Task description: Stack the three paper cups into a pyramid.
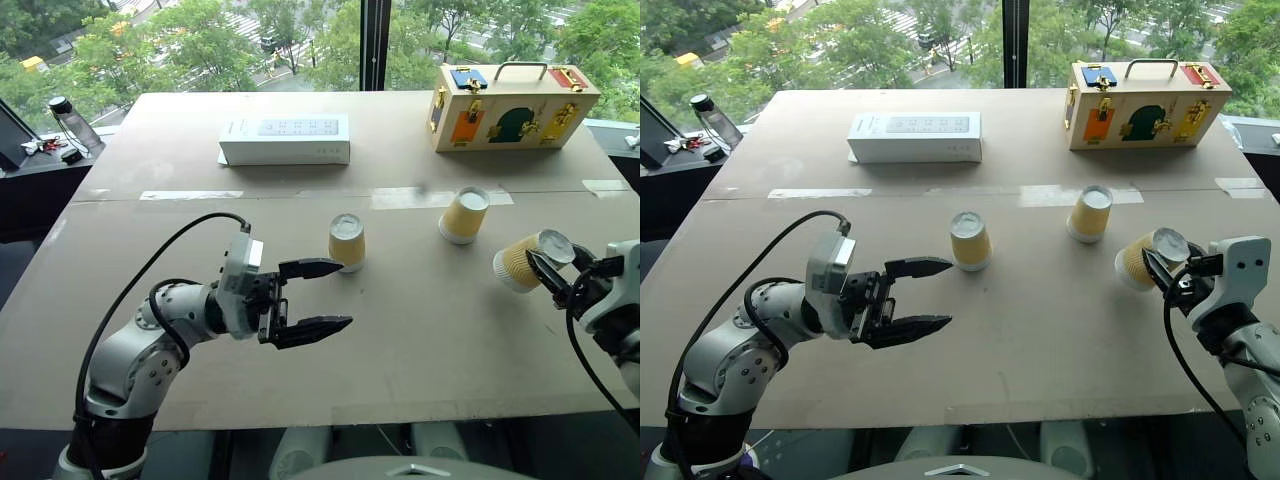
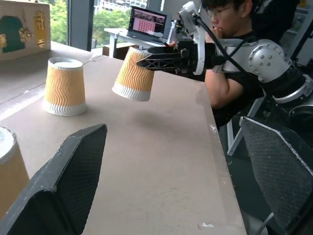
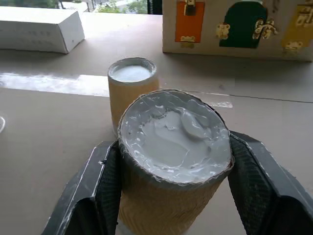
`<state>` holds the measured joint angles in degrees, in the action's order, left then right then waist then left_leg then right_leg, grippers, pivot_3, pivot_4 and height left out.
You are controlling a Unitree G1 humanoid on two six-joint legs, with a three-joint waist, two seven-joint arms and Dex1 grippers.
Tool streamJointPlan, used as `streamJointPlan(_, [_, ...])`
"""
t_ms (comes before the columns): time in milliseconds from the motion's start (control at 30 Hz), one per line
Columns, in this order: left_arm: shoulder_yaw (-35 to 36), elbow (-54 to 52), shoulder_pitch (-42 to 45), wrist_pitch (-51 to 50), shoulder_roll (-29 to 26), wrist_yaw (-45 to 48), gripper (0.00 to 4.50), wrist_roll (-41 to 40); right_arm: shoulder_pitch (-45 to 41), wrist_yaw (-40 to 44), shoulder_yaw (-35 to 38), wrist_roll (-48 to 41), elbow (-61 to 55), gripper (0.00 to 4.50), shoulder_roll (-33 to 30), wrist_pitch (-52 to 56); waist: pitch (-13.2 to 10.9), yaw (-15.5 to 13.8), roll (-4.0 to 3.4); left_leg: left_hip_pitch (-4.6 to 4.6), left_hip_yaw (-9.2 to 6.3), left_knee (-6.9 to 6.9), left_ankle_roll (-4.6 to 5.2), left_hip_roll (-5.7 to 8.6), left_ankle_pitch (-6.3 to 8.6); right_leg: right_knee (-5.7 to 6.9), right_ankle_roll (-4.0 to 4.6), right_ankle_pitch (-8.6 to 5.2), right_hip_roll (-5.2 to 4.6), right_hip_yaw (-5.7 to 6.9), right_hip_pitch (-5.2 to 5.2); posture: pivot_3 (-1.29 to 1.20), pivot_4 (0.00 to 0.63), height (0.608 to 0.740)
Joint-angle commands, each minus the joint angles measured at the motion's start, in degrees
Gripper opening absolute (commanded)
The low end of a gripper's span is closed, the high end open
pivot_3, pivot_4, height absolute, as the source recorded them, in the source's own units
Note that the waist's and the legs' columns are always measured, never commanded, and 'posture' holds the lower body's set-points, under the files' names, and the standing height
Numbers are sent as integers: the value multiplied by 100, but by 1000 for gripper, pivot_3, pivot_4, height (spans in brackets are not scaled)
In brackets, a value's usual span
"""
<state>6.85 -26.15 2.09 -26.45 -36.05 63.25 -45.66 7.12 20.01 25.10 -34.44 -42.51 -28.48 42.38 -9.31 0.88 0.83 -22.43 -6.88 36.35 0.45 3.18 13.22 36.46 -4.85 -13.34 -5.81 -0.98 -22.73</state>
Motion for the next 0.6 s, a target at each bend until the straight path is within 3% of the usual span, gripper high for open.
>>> streamJointPlan(33, [556, 214, -478, 449, -63, 117, 4500, 104, -683, 118, -1108, 225, -115, 2311, -208, -5, 0, 5, 2, 2, 1, 0, 0, -3, 0, -1, 8, -5, 2, -2, 0, 0, 150, 740])
streamJointPlan(300, [1254, 93, -1245, 409, -238, 134, 4500, -146, -2168, 411, -2892, 947, 1024, 2311, -56, -323, -5, -65, 2, -21, -9, -2, -1, 0, 0, -21, -1, 5, 2, 15, -6, 0, 150, 740])
streamJointPlan(600, [1555, -488, -1749, 311, -216, -268, 4500, -293, -2599, 866, -3703, 1641, 1913, 2311, 95, -942, -8, -1, -2, -23, -8, -7, -2, -1, 1, -33, -8, 12, 2, 11, -9, 0, 150, 740])
